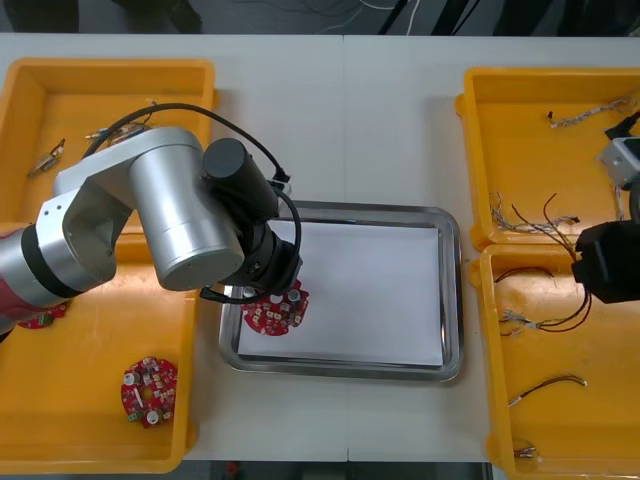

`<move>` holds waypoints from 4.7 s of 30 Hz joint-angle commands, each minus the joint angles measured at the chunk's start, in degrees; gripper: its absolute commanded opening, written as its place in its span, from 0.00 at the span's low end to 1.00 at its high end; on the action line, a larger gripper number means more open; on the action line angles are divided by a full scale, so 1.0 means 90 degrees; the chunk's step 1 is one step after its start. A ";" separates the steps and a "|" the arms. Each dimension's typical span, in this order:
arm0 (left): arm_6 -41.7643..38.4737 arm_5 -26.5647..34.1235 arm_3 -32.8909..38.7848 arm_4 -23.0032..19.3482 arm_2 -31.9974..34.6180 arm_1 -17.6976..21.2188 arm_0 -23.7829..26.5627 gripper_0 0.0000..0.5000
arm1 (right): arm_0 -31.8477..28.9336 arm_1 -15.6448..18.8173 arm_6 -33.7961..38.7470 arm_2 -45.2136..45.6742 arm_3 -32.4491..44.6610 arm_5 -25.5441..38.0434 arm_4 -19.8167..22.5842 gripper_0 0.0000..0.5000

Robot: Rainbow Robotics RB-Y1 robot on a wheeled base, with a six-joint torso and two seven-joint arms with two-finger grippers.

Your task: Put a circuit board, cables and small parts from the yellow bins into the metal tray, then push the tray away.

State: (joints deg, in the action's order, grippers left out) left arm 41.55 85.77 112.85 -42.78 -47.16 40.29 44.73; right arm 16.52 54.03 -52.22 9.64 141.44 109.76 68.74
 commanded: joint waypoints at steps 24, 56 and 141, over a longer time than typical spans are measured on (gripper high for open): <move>-0.0769 -0.0555 -0.0322 0.0476 -0.0737 -0.0141 0.0284 0.00 | 0.0792 0.0257 -0.0965 -0.1461 0.0330 0.0027 -0.0518 0.00; -0.1238 0.0099 -0.0029 -0.0169 0.0230 -0.0082 0.0284 1.00 | 0.0801 0.0257 -0.1063 -0.1500 0.0340 0.0027 -0.0547 0.00; 0.4963 0.1632 -0.2695 -0.1272 0.4966 0.1714 -0.0438 1.00 | 0.1241 -0.2458 -0.6649 -0.5250 -0.1887 -0.0897 -0.4024 0.00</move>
State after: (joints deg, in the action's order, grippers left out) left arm 75.60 101.38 90.05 -54.86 -4.05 53.74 37.43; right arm 29.02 33.12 -111.34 -34.93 124.29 103.23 34.41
